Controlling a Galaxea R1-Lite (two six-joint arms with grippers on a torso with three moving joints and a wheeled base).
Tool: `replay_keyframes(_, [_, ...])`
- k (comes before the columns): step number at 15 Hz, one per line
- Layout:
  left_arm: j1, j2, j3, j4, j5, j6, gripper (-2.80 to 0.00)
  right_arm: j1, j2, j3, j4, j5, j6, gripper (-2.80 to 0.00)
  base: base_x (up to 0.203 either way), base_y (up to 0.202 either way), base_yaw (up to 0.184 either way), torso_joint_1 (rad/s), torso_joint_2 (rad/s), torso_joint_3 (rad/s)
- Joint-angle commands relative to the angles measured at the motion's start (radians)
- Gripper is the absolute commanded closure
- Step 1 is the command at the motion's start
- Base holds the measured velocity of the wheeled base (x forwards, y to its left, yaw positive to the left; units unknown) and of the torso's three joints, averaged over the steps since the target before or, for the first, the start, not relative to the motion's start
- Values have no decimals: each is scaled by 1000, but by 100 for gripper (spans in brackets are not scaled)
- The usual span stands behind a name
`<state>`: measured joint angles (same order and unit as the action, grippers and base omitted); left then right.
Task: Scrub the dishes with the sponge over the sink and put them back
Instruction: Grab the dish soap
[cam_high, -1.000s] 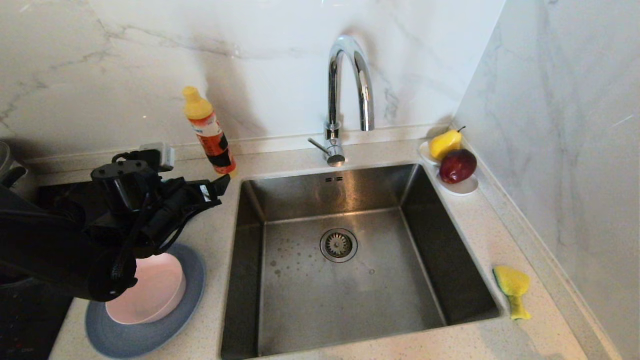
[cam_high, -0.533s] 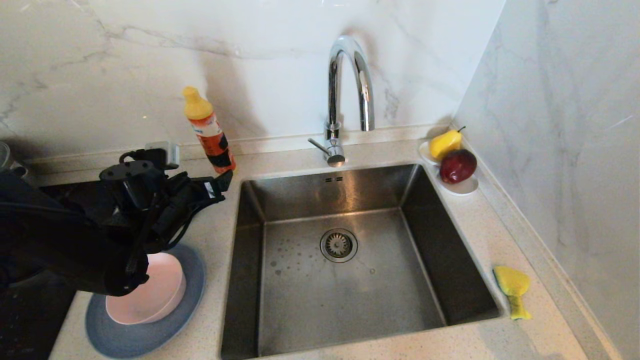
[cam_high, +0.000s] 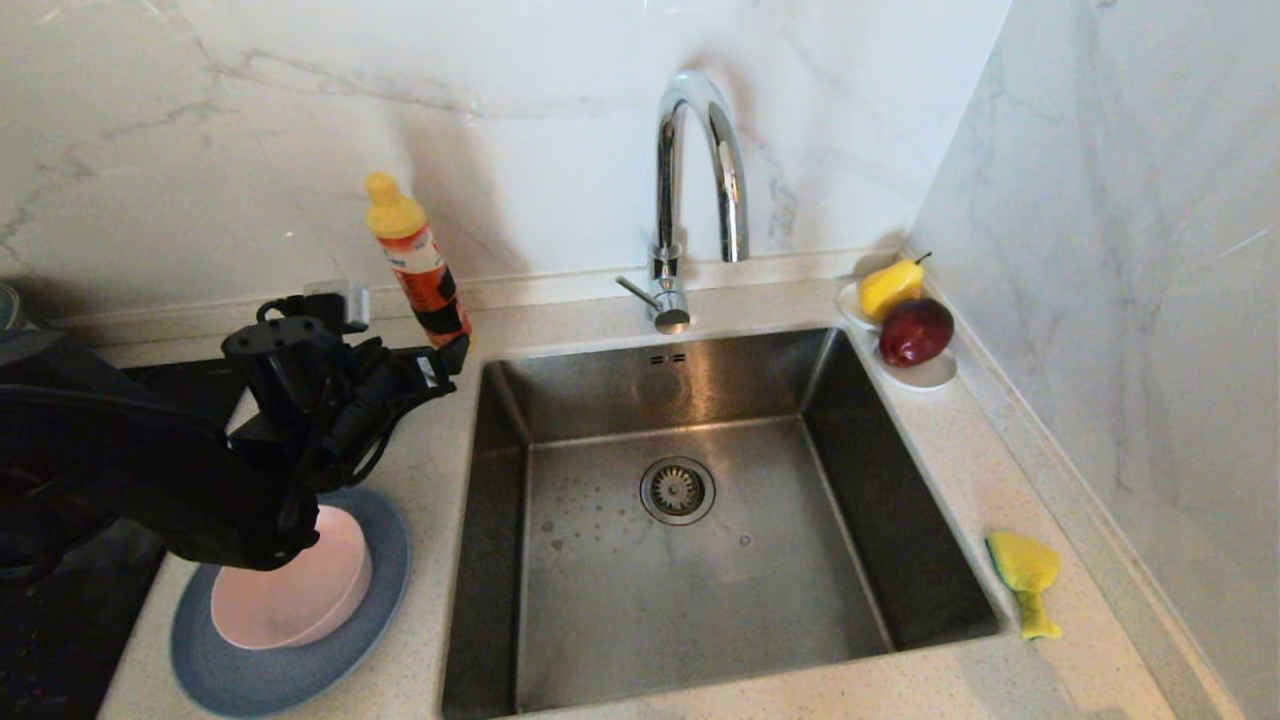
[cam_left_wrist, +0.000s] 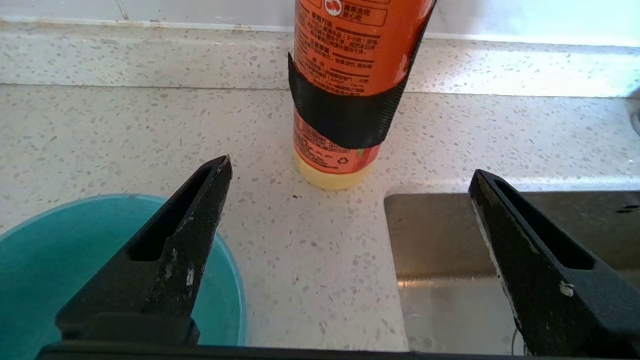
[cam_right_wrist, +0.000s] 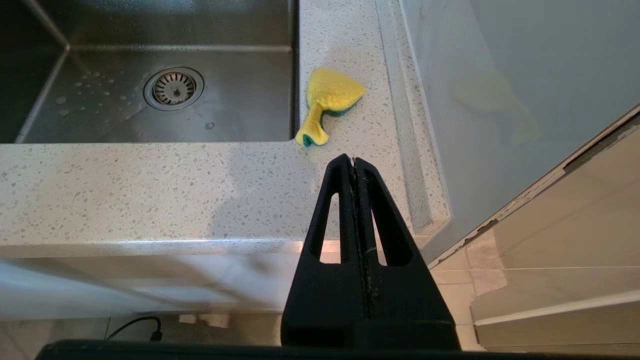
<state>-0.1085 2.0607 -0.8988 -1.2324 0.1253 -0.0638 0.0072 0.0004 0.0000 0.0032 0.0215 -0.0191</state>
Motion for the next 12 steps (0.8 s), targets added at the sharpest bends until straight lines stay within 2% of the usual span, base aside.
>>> replay_keyframes(1, [0,21,-11,-7,1,-1,-280,0,-2,0,0,0,1,0,0,0,0,0,0,0])
replay_keyframes(12, [-2,96,-114,-5,2,-1,-280,0,-2,0,0,0,-1,0,0,0,0,0,0,0])
